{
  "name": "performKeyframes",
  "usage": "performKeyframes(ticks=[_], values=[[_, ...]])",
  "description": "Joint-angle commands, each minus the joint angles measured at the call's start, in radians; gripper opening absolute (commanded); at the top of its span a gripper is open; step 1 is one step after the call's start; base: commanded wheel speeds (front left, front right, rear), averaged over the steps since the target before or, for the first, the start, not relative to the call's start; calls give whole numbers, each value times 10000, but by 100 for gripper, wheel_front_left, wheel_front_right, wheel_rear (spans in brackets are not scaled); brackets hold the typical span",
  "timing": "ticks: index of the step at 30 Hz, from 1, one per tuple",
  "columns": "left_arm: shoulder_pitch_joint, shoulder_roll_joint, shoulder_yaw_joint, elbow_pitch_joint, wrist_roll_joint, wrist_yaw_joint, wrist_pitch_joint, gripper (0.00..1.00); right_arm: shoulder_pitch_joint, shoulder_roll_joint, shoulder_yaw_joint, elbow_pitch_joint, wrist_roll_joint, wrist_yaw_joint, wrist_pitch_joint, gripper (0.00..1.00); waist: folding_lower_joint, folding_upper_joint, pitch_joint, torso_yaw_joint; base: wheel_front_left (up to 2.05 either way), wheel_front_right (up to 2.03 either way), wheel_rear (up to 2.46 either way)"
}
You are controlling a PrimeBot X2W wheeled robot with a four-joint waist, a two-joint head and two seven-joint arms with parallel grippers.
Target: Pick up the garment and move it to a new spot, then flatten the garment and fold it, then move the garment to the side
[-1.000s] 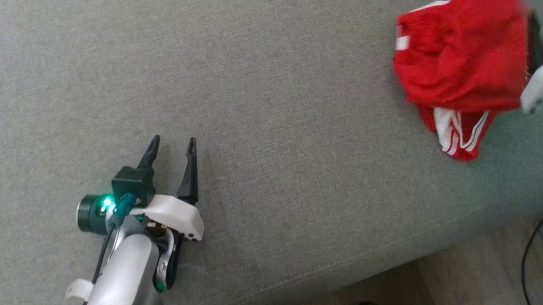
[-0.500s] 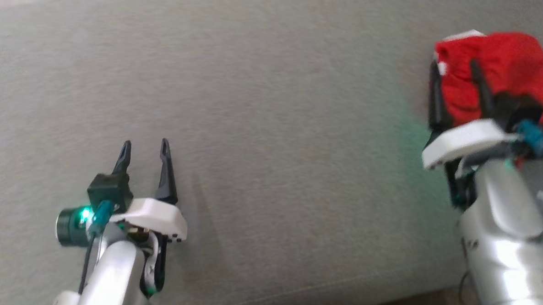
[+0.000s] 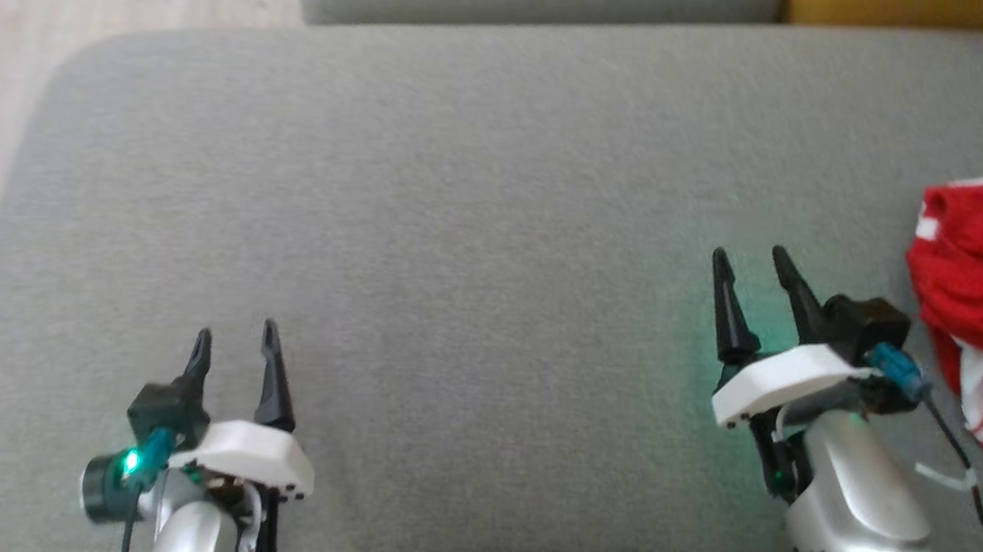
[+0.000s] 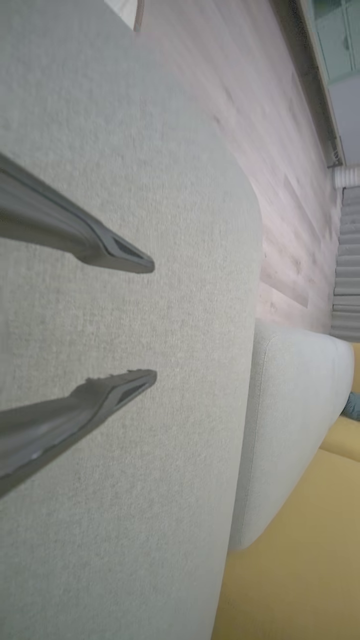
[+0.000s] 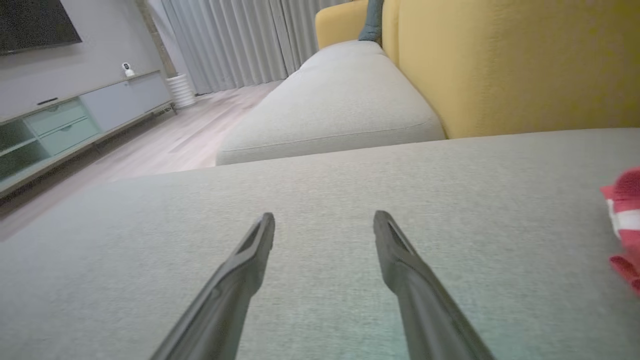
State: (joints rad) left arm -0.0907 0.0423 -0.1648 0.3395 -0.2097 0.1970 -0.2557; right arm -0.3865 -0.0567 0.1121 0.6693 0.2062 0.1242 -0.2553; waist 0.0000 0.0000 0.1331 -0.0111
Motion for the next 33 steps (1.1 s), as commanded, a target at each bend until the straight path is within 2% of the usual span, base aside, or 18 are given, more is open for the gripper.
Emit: performKeyframes(ticks=[1,8,16,17,22,33], values=[[-62,79,493,-346,162,-40,-61,100,0,61,360,-372,133,65,-64,100,0,0,-467,431,0,0,0],[369,79,892,-435,113,-242,-61,100,327,63,707,-360,475,65,-64,100,0,0,-931,591,0,0,0],[545,79,1147,-439,7,-526,-61,100,320,63,970,-453,781,65,-64,100,0,0,-1000,459,0,0,0],[853,-2,814,-113,-5,-559,1,0,537,12,739,-117,766,0,0,0,0,0,-1014,469,0,0,0],[1024,-98,817,515,-132,-589,43,0,998,21,721,361,909,-1,35,0,0,0,-1008,453,0,0,0],[907,-81,1007,379,-1477,-849,398,0,1173,26,432,-87,2179,5,391,0,0,0,-1037,420,0,0,0]])
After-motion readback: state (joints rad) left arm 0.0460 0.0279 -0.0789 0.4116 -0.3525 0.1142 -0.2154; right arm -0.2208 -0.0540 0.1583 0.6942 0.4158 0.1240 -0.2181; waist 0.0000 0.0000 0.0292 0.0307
